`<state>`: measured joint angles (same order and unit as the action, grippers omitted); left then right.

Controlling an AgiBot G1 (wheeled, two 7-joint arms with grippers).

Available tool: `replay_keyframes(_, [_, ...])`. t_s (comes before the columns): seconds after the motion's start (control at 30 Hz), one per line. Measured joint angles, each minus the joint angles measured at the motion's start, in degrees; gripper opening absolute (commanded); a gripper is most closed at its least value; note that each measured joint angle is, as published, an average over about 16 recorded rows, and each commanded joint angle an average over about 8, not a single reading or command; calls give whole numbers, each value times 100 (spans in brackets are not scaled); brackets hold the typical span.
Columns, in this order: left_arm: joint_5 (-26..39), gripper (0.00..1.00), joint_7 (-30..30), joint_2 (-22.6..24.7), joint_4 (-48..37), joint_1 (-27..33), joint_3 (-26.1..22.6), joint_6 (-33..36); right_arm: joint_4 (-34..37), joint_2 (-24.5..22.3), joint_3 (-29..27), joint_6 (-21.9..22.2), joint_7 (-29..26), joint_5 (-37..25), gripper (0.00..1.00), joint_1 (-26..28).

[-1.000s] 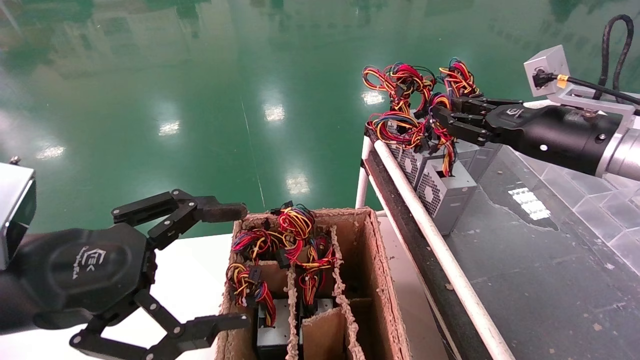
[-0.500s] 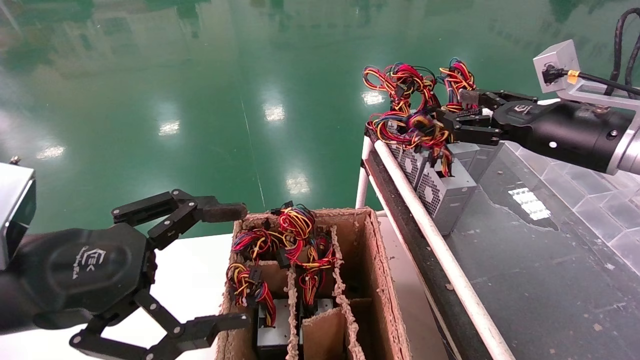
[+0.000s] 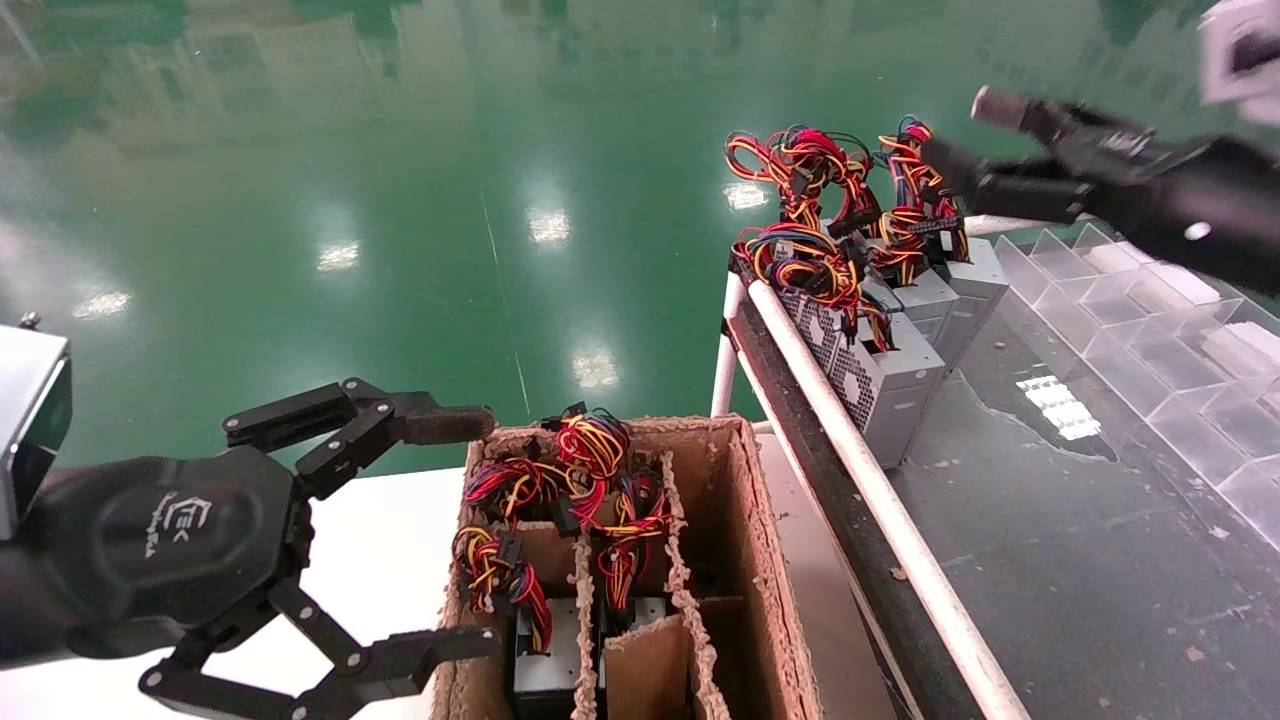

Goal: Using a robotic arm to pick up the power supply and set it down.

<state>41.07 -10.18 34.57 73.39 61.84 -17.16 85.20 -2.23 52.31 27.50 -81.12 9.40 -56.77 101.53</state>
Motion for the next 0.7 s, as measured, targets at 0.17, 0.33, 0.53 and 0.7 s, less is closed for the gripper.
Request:
replay_keyframes(0.17, [-1,100,1,0,-2,0,-1,0,-353,-130,-126,-147,-145,170,100,-200])
replay_keyframes(0.33, [-2,100,2,0,-4,1,-2,0,-900,-263,-214,-181,-302,282,100,-504])
replay_keyframes(0.53, [-3,100,3,-1,-5,2,-4,0,-1634,-435,-324,-213,-504,424,100,-915])
replay_keyframes(0.7, [-3,100,4,-1,-5,2,-5,0,-2122,-550,-397,-235,-638,519,100,-1188])
